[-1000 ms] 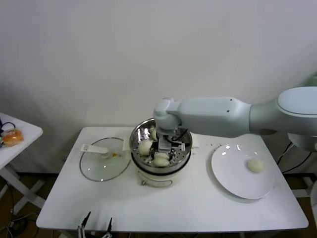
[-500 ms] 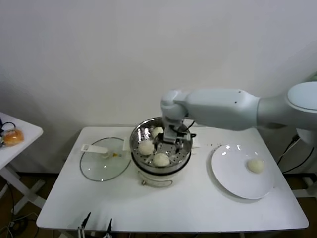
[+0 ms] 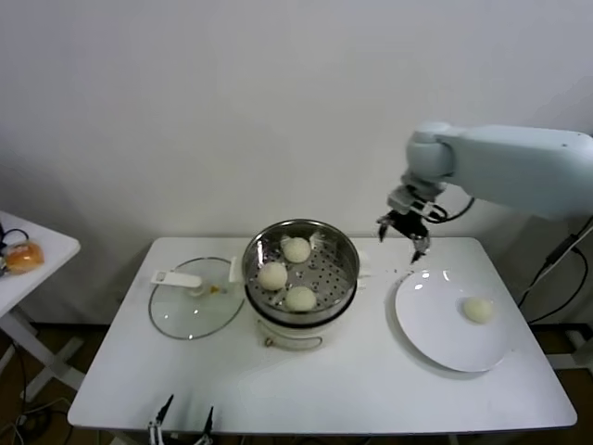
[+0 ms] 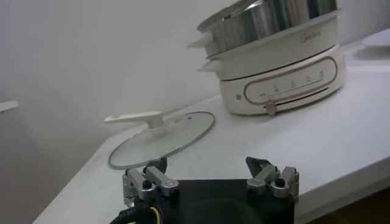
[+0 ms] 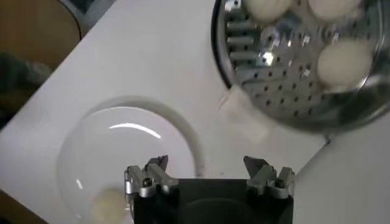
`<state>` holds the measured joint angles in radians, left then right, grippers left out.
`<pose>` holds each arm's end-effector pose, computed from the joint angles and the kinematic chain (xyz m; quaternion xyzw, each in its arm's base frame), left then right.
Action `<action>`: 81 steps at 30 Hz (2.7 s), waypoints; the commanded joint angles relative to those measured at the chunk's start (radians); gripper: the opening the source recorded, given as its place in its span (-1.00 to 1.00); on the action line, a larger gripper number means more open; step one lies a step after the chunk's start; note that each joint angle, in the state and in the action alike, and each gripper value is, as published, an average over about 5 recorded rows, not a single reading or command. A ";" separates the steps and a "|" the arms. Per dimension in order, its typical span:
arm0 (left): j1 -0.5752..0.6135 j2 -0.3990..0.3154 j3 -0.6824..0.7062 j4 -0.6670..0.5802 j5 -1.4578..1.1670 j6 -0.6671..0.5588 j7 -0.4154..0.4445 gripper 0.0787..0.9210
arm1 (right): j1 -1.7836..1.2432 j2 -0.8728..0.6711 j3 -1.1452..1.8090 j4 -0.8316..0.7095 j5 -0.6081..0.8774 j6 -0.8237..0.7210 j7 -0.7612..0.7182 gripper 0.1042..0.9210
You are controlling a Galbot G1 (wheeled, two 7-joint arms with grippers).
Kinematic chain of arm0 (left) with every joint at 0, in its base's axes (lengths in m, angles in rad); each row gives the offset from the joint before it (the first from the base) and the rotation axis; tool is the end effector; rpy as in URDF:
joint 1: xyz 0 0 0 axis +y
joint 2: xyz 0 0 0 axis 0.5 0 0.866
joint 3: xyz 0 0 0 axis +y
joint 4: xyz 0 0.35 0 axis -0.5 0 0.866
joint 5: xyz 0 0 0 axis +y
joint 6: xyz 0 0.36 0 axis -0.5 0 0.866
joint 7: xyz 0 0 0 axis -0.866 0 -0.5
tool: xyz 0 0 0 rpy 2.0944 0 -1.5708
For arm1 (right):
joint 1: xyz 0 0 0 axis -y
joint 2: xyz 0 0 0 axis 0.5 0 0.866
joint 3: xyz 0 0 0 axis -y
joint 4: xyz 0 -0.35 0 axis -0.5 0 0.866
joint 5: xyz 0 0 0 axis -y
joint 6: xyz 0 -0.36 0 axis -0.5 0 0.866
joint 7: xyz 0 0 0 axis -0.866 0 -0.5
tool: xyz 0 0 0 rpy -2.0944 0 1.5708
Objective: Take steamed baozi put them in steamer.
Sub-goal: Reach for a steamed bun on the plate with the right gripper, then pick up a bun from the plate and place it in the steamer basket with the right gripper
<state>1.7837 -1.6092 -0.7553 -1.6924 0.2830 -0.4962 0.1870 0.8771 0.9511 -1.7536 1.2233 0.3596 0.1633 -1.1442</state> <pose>0.0499 0.0702 -0.4627 -0.0648 -0.9793 -0.1679 0.0931 0.5773 -0.0649 -0.0212 0.6013 -0.3434 0.6515 0.3098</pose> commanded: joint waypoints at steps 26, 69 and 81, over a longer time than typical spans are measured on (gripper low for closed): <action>0.004 -0.047 -0.008 0.026 0.021 -0.004 0.000 0.77 | -0.697 -0.231 0.592 -0.477 -0.385 -0.061 0.031 0.76; 0.004 -0.045 -0.007 0.027 0.031 -0.013 -0.006 0.77 | -0.179 -0.252 0.178 -0.137 -0.078 -0.132 0.062 0.25; 0.006 -0.047 -0.004 0.021 0.034 -0.010 -0.005 0.77 | 0.209 -0.073 0.000 0.136 0.315 -0.354 0.070 0.30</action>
<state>1.7887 -1.6092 -0.7602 -1.6709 0.3164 -0.5070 0.1813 0.7353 0.7706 -1.5564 1.1195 0.3449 -0.0299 -1.0788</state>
